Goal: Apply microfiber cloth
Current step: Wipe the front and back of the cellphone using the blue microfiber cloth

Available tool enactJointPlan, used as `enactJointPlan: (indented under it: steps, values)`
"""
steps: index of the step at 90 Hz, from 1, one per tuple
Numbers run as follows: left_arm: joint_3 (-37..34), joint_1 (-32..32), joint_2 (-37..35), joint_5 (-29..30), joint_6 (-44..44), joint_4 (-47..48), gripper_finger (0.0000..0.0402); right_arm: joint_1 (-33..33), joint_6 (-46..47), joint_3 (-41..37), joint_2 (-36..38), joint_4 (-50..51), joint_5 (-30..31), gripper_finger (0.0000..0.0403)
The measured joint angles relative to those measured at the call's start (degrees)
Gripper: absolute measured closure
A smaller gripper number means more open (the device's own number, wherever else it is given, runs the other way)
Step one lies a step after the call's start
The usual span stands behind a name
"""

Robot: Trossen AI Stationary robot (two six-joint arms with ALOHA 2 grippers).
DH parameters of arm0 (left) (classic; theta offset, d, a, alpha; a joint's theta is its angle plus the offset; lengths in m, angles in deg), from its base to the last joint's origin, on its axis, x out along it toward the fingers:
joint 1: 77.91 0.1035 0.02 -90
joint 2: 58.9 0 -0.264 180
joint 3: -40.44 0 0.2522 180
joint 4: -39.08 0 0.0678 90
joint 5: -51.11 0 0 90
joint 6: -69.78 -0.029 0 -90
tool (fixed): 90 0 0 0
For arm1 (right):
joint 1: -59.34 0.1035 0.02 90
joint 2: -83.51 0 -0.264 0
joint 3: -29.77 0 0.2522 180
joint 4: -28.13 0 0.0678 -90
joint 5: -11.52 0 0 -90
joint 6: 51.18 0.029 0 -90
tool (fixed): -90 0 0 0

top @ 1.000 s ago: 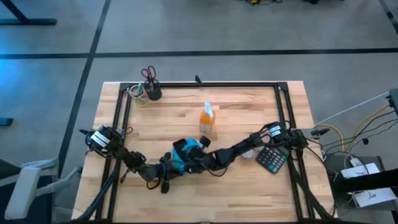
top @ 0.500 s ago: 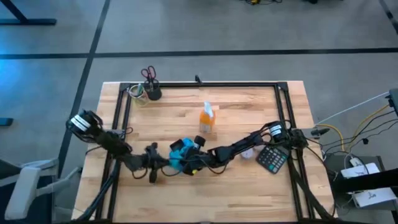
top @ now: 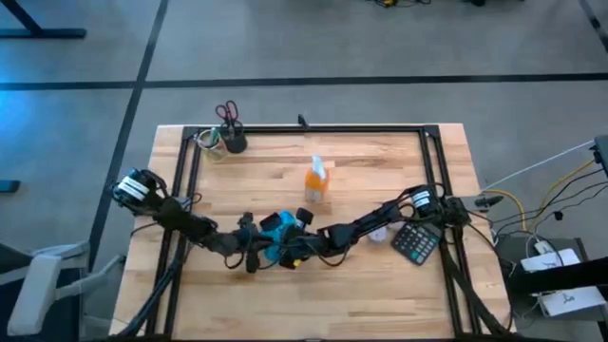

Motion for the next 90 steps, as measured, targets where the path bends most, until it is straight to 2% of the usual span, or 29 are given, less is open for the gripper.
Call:
enactJointPlan:
  steps: [17, 35, 43, 59, 72, 90]
  values:
    - [-1.17, 0.79, 2.7, 1.19, 3.39, -0.05, 0.0402, 0.22, -0.01, -0.02, 0.0, -0.13, 0.09, 0.0403]
    - [-7.01, 3.49, -0.83, 6.73, 6.49, 0.98, 0.0402, 0.68, 0.04, -0.24, -0.02, -0.34, 0.07, 0.0403]
    - [-7.92, 5.6, -1.93, 7.23, 5.74, 1.31, 0.0402, 0.88, -0.16, -0.26, -0.02, -0.35, -0.74, 0.0403]
    - [-6.19, 9.54, -1.43, 6.0, 0.25, 1.26, 0.0402, 1.07, -1.03, -0.26, -0.02, -1.49, -2.1, 0.0403]
    - [-3.64, 10.38, 0.31, 4.8, -2.2, 1.55, 0.0402, 1.12, -1.17, -0.28, -0.02, -1.49, -2.01, 0.0403]
    - [-3.56, 10.38, 2.54, 4.78, -0.75, 0.77, 0.0402, 0.83, -1.19, -0.42, 0.85, -0.27, 3.38, 0.0403]
